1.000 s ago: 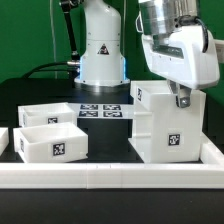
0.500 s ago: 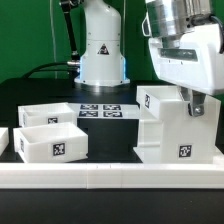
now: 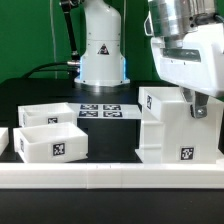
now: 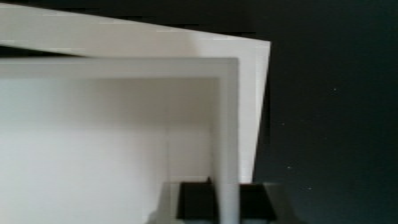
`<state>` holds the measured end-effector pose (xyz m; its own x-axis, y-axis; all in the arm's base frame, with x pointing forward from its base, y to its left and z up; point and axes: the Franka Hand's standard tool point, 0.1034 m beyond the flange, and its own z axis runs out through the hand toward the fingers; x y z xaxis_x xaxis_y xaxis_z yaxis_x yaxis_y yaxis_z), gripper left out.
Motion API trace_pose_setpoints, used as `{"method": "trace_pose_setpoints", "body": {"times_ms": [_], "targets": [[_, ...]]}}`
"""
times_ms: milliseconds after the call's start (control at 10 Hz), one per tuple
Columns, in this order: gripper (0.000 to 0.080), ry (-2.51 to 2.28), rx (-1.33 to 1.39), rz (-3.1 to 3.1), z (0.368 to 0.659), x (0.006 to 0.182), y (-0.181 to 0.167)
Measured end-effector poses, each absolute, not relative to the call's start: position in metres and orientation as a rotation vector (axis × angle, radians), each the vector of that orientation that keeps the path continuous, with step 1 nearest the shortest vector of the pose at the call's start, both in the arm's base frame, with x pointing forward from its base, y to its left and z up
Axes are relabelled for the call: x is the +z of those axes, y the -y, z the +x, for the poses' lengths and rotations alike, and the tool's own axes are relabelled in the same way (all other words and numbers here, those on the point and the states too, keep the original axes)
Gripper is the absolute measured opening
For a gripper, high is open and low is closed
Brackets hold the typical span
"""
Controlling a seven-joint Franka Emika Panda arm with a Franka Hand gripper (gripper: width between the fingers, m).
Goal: Assemble drawer
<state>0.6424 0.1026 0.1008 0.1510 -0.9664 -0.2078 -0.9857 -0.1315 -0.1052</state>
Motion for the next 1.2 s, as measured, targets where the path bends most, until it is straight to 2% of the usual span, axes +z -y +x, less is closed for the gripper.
{"method": "trace_pose_setpoints", "body": {"times_ms": [100, 200, 300, 400, 600, 700, 800, 1000, 1100, 1200], "targets": [[0.0041, -1.908, 0.13, -2.212, 0.642, 0.101, -0.103], [0.0119, -1.904, 0.13, -2.215, 0.642, 0.101, -0.103], [0.0268, -1.899, 0.13, -2.219, 0.642, 0.1, -0.103], [0.0268, -1.894, 0.129, -2.224, 0.642, 0.1, -0.104], [0.0602, -1.874, 0.127, -2.24, 0.642, 0.101, -0.104], [0.0602, -1.773, 0.126, -2.324, 0.637, 0.106, -0.102], [0.0635, -1.671, 0.121, -2.399, 0.63, 0.118, -0.098], [0.0645, -1.427, 0.129, -2.551, 0.625, 0.142, -0.086], [0.0649, -1.372, 0.106, -2.573, 0.628, 0.148, -0.081], [0.0649, -1.388, 0.113, -2.568, 0.627, 0.144, -0.085]]}}
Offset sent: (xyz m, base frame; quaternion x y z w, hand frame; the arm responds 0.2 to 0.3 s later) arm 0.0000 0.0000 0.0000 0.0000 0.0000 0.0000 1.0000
